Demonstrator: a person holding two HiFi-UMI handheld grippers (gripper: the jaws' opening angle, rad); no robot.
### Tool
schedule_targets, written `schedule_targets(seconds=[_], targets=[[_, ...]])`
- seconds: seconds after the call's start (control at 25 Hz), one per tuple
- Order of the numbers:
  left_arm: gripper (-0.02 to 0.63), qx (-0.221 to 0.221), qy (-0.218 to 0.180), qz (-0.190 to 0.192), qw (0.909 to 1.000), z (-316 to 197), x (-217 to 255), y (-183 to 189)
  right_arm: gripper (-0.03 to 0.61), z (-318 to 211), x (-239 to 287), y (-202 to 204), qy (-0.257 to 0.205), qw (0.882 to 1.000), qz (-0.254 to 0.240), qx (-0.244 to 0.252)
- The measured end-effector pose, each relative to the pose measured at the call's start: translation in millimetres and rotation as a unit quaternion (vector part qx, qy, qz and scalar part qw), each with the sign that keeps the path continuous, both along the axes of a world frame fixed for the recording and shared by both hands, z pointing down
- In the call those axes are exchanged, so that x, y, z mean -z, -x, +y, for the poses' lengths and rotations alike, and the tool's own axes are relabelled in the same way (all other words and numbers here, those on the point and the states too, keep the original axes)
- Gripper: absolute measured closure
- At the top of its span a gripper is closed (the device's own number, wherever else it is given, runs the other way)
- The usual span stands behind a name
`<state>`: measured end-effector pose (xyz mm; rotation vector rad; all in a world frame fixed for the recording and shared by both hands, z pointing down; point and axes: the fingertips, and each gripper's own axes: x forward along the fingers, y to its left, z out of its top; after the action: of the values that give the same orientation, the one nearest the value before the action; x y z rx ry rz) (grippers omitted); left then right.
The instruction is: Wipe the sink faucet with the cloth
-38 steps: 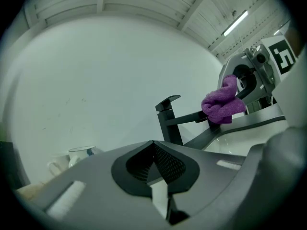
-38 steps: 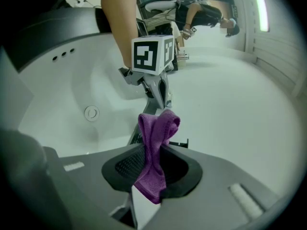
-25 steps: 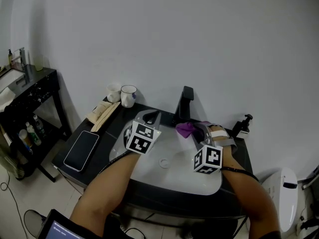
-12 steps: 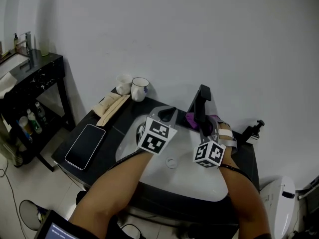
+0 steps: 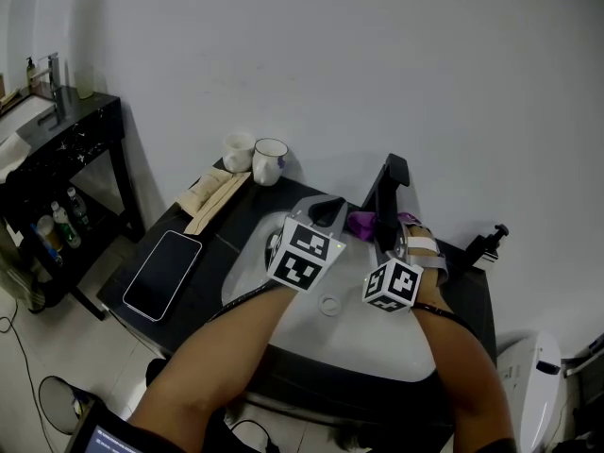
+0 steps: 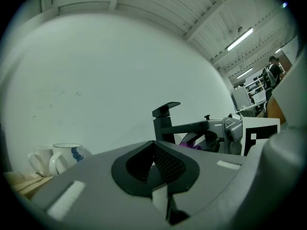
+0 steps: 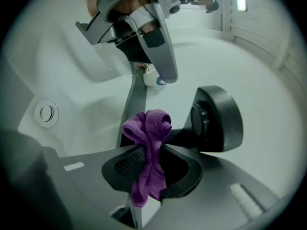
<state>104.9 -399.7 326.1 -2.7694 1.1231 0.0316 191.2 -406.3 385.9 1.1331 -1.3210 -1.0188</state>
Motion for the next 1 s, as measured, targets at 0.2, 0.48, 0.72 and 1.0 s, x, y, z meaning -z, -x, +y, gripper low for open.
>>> schedule_targets(seconds=[0.2, 0.48, 0.72, 1.0], targets=[[0.597, -0.002, -0.002, -0.004, 1.0000, 1, 0, -1, 0.486, 7, -13, 4, 0.025, 0.999, 0.036, 0.010], [0.597, 0.008, 0.004, 0.001, 1.0000, -2, 1, 10, 0.486, 37, -6, 1, 0.026, 0.997, 0.070, 0.021], [0.597, 0.026, 0.019, 0.004, 0.9995, -8, -3, 22, 0.486, 56, 22, -30, -0.002, 0.999, 0.035, 0.007], [0.597, 0.028, 0.027, -0.002, 0.9992, -9, -7, 21, 0.486, 53, 61, -57, -0.029, 0.999, 0.040, -0.016]])
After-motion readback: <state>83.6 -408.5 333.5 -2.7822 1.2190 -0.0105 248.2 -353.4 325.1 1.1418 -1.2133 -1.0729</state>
